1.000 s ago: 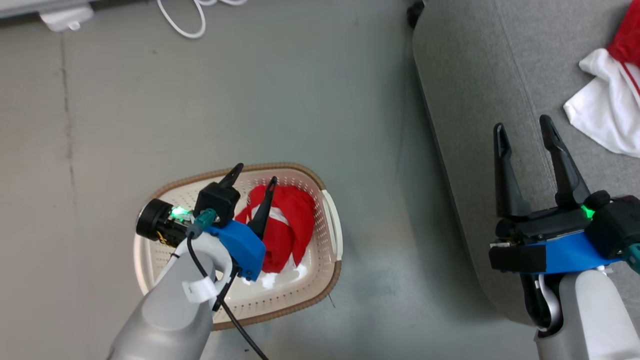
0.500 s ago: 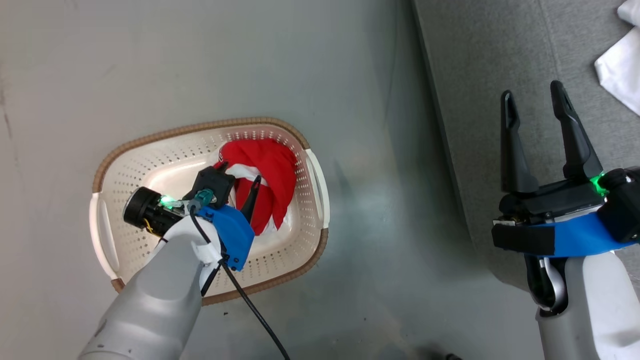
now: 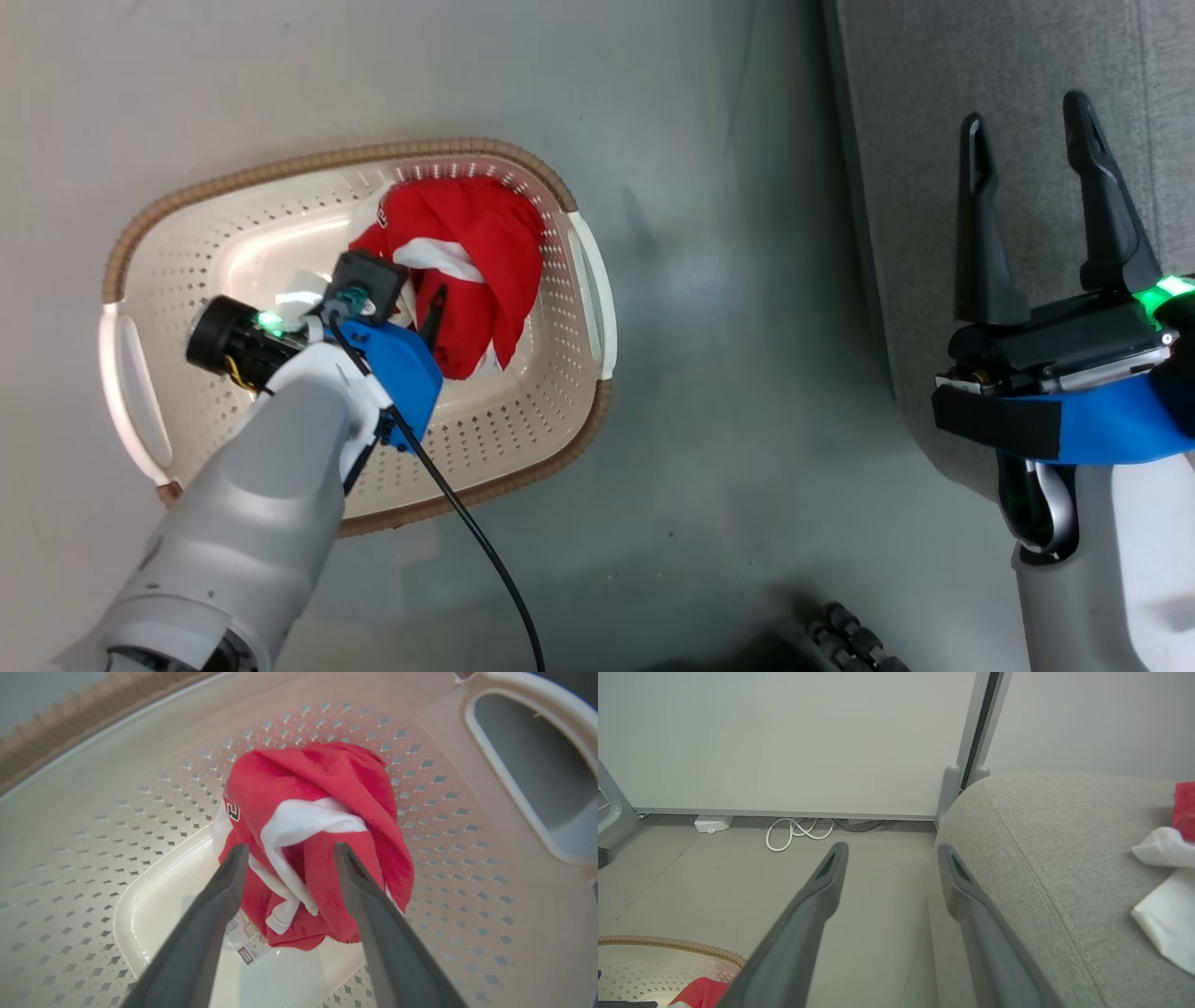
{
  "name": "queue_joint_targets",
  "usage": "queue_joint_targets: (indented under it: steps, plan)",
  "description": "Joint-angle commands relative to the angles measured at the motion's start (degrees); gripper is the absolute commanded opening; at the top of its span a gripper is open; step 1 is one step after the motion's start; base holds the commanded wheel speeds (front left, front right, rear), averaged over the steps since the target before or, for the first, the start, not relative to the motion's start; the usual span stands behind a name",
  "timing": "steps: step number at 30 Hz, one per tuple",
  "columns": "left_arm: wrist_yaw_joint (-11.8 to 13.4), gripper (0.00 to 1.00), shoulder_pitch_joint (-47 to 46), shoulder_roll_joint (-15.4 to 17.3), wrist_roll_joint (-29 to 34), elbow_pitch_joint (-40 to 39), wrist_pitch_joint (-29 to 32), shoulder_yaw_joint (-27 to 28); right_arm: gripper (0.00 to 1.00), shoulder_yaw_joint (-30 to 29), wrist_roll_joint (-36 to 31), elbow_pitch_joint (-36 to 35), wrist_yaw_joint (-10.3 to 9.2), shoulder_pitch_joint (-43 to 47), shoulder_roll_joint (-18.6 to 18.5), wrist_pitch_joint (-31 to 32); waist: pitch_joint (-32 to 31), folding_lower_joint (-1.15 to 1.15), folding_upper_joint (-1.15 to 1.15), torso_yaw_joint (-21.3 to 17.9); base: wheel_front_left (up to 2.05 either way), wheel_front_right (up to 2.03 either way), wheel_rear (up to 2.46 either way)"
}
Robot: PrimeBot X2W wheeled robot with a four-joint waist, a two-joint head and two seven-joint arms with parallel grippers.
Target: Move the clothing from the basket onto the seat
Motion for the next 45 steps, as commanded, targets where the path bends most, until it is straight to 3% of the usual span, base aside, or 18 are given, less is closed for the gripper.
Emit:
queue_joint_targets:
  steps: [1,22,24,26,37,45]
  plan:
    - [0.0,1.0,-1.7,0.8,-0.6,0.4,0.3,-0.1,1.0,0.0,0.0,-0.6,0.01,-1.1,0.1,0.0,1.9,-0.01,0.0,-0.4,0.0,0.0,0.0]
    - [0.0,1.0,-9.1,2.1,-4.2,2.4,-0.1,-3.5,1.0,0.0,-0.4,-3.0,0.01,-1.1,0.1,0.0,10.6,-0.01,0.0,-1.3,0.0,0.0,0.0]
    - [0.0,0.38,-9.6,2.0,-4.0,2.5,-0.3,-4.0,1.0,-0.1,-0.6,-3.0,0.01,-1.1,0.1,0.0,10.7,-0.01,0.0,-1.2,0.0,0.0,0.0]
    - [0.0,0.0,-9.9,1.7,-3.9,2.5,-0.8,-4.5,1.0,-0.3,-0.7,-3.0,0.01,-1.1,0.1,0.0,10.7,-0.01,0.0,-1.0,0.0,0.0,0.0]
    - [0.0,0.0,-9.3,0.4,-5.5,1.9,-3.7,-5.8,1.0,-0.4,-1.0,-2.0,0.01,-2.0,0.1,0.0,8.6,-0.01,0.0,0.8,0.0,0.0,0.0]
    - [0.5,0.0,-7.0,0.5,-6.7,-2.0,-4.5,-4.0,1.0,-0.5,-1.2,-0.5,0.01,-2.2,0.1,0.0,3.4,-0.01,0.0,3.0,0.0,0.0,0.0]
